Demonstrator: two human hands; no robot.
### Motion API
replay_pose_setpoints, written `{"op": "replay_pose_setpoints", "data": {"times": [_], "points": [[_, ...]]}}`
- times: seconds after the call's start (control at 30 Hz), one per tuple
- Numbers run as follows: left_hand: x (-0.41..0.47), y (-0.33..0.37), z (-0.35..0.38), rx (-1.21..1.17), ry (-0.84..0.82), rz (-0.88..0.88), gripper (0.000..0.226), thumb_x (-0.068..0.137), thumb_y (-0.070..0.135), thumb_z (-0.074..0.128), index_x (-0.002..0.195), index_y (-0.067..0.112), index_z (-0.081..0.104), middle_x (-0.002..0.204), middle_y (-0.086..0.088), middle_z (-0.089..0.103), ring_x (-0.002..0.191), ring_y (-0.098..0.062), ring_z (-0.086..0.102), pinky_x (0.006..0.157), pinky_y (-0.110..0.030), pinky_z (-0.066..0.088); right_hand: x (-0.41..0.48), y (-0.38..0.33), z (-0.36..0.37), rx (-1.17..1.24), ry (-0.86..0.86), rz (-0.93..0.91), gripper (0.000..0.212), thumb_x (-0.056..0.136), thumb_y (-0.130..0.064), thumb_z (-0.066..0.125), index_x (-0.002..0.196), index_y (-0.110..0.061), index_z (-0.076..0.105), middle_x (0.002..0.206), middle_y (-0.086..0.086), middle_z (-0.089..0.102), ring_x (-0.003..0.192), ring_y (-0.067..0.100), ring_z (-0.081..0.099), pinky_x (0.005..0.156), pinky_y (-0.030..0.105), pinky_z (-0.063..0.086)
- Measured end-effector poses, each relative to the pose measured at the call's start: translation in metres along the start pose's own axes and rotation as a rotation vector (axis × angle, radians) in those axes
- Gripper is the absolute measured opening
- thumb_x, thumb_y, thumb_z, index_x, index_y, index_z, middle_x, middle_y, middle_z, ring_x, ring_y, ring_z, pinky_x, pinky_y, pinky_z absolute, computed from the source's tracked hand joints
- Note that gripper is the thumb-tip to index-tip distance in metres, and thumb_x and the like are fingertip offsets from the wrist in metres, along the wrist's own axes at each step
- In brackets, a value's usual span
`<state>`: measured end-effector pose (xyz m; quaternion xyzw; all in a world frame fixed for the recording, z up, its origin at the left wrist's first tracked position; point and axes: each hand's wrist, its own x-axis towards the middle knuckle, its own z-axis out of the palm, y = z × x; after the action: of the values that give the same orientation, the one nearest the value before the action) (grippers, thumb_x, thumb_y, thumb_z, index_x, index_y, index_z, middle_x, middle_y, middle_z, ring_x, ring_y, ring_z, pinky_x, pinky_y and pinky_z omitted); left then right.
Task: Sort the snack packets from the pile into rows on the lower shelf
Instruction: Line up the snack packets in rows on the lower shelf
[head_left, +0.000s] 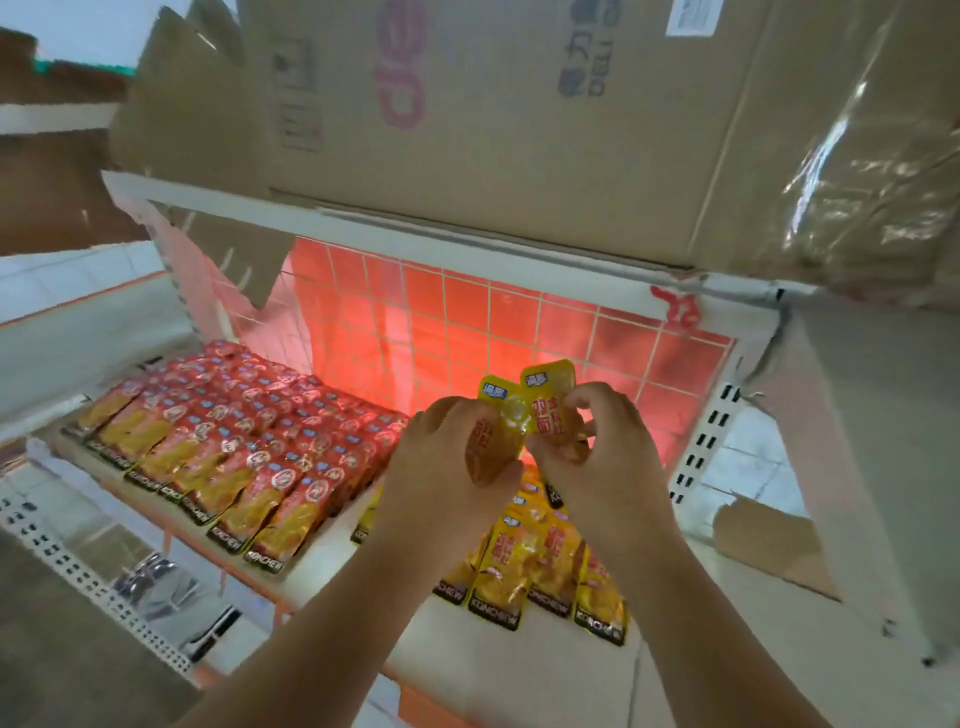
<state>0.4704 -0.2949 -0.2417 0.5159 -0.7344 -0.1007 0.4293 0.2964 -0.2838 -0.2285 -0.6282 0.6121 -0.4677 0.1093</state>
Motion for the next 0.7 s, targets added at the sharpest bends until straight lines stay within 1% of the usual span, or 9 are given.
{"op": "replay_pose_setpoints", "data": {"times": [0.07,0.17,0.23,0.3,0.37,0.4,0.47,0.6,0.7], "points": [[0.002,-0.008,0.019,-0.048,-0.073,0.029,0.041,0.074,0.051,0.066,0.109,0.031,0.064,0.107,0.013,0.061,0.096,-0.016,0.060,0.080,-0.035,0.052,-0.004,0.012,-0.001,-0.049,0.035,0.076,0.041,0.078,-0.037,0.081,0.109,-0.035,0.055,0.107,-0.017,0.054,0.097,-0.008,0.052,0.070,0.013,0.041],[0.000,-0.018,0.044,-0.123,-0.208,0.025,0.040,0.075,0.055,0.067,0.107,0.032,0.063,0.105,0.014,0.060,0.095,-0.013,0.059,0.081,-0.033,0.052,-0.022,0.027,0.000,-0.127,0.054,0.205,0.041,0.079,-0.042,0.079,0.110,-0.038,0.054,0.106,-0.021,0.052,0.094,-0.002,0.056,0.071,0.019,0.046],[-0.003,-0.026,0.059,-0.169,-0.307,-0.002,0.038,0.076,0.054,0.073,0.105,0.032,0.062,0.102,0.013,0.058,0.091,-0.012,0.060,0.074,-0.029,0.049,-0.039,0.036,0.004,-0.197,0.078,0.302,0.041,0.080,-0.046,0.078,0.112,-0.037,0.055,0.108,-0.020,0.053,0.094,0.003,0.059,0.075,0.028,0.052],[-0.010,-0.031,0.069,-0.167,-0.386,-0.008,0.038,0.076,0.053,0.077,0.102,0.033,0.059,0.098,0.013,0.055,0.086,-0.010,0.058,0.066,-0.021,0.040,-0.057,0.043,0.009,-0.252,0.104,0.398,0.039,0.080,-0.049,0.077,0.111,-0.036,0.055,0.107,-0.018,0.054,0.091,0.007,0.060,0.075,0.033,0.054],[-0.019,-0.038,0.078,-0.190,-0.476,0.004,0.037,0.075,0.052,0.077,0.099,0.035,0.056,0.093,0.013,0.052,0.083,-0.009,0.054,0.061,-0.011,0.033,-0.075,0.051,0.019,-0.305,0.139,0.491,0.036,0.079,-0.048,0.075,0.107,-0.034,0.057,0.102,-0.016,0.055,0.089,0.012,0.061,0.074,0.035,0.053],[-0.023,-0.042,0.081,-0.184,-0.518,0.004,0.036,0.075,0.053,0.076,0.099,0.036,0.055,0.093,0.013,0.051,0.082,-0.009,0.053,0.059,-0.010,0.031,-0.083,0.055,0.025,-0.337,0.145,0.529,0.034,0.080,-0.047,0.075,0.106,-0.032,0.058,0.100,-0.014,0.055,0.090,0.015,0.061,0.072,0.034,0.051],[-0.030,-0.049,0.088,-0.117,-0.571,0.004,0.037,0.076,0.060,0.069,0.100,0.037,0.053,0.096,0.010,0.051,0.087,-0.012,0.052,0.060,-0.014,0.030,-0.097,0.064,0.035,-0.391,0.126,0.585,0.033,0.081,-0.044,0.074,0.107,-0.029,0.059,0.098,-0.009,0.056,0.092,0.021,0.060,0.070,0.032,0.046],[-0.041,-0.059,0.099,0.002,-0.587,0.068,0.051,0.075,0.075,0.042,0.102,0.032,0.053,0.098,0.004,0.049,0.094,-0.021,0.052,0.074,-0.033,0.040,-0.110,0.079,0.050,-0.495,0.066,0.682,0.033,0.083,-0.045,0.069,0.107,-0.027,0.054,0.099,-0.002,0.056,0.092,0.026,0.059,0.073,0.038,0.052],[-0.044,-0.058,0.107,0.098,-0.594,0.091,0.052,0.081,0.074,0.048,0.114,0.033,0.050,0.109,0.000,0.050,0.105,-0.026,0.049,0.084,-0.042,0.049,-0.109,0.087,0.053,-0.518,0.067,0.764,0.033,0.084,-0.047,0.066,0.107,-0.025,0.054,0.099,-0.001,0.054,0.092,0.028,0.058,0.076,0.040,0.053]]}}
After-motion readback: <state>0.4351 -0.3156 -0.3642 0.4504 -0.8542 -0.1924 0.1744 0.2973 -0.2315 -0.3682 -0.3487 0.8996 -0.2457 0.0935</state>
